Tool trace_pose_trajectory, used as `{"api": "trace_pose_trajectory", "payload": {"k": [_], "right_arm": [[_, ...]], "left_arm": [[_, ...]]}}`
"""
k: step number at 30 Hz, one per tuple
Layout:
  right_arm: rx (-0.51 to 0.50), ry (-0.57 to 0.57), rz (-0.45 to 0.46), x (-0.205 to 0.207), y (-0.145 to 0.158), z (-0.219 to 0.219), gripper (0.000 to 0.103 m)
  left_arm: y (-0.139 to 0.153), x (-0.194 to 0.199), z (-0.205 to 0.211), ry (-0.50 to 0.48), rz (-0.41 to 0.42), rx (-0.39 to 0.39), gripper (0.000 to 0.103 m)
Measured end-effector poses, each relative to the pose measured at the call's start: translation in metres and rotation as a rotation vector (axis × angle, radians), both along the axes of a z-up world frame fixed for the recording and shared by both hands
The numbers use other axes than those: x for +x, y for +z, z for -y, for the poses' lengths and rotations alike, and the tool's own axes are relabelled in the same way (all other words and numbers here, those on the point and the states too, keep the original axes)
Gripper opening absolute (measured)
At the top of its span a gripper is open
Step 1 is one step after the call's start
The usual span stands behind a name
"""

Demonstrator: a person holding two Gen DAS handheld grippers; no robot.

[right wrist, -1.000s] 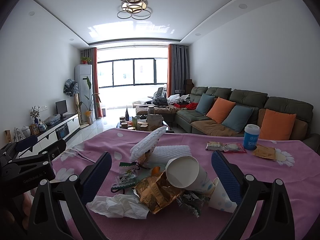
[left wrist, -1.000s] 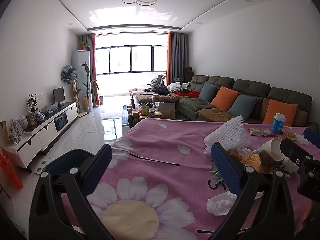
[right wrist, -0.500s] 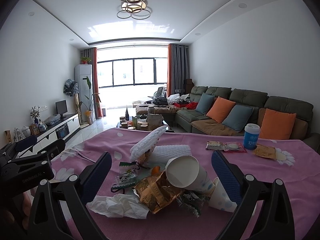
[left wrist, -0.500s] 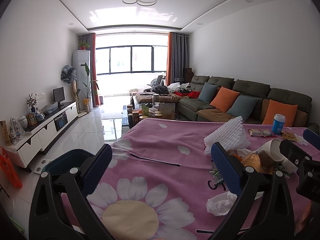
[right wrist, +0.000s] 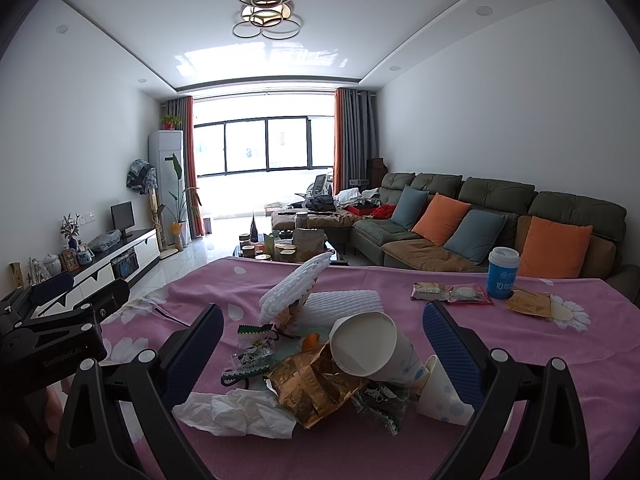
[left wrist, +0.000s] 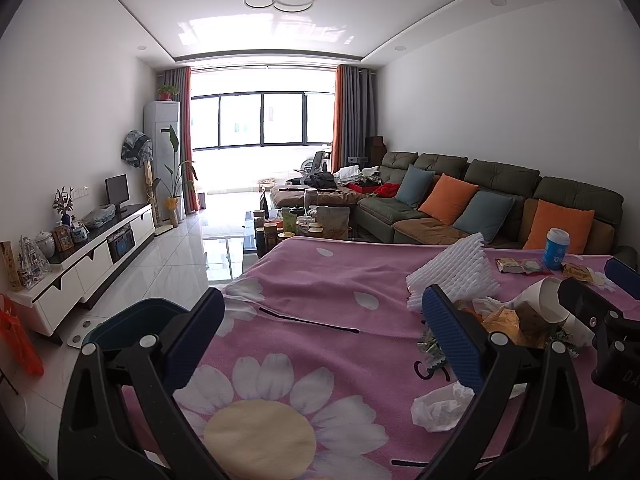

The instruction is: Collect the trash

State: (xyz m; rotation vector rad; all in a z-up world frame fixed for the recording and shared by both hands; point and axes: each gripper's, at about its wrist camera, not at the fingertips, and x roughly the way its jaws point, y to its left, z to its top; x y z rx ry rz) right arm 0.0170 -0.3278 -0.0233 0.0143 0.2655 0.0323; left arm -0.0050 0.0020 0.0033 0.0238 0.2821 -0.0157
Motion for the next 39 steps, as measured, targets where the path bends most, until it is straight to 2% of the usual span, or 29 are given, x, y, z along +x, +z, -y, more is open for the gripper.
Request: {"api": "trace_pose_trajectory", "payload": {"k": [39], "right_arm": [[0.010,0.000,-0.010,0.0011,-0.0031,0.0024,0.096]], "left_arm": [[-0.0014,-0.0016,0.0052,-0.010,-0.008,-0.001,0.097]]}}
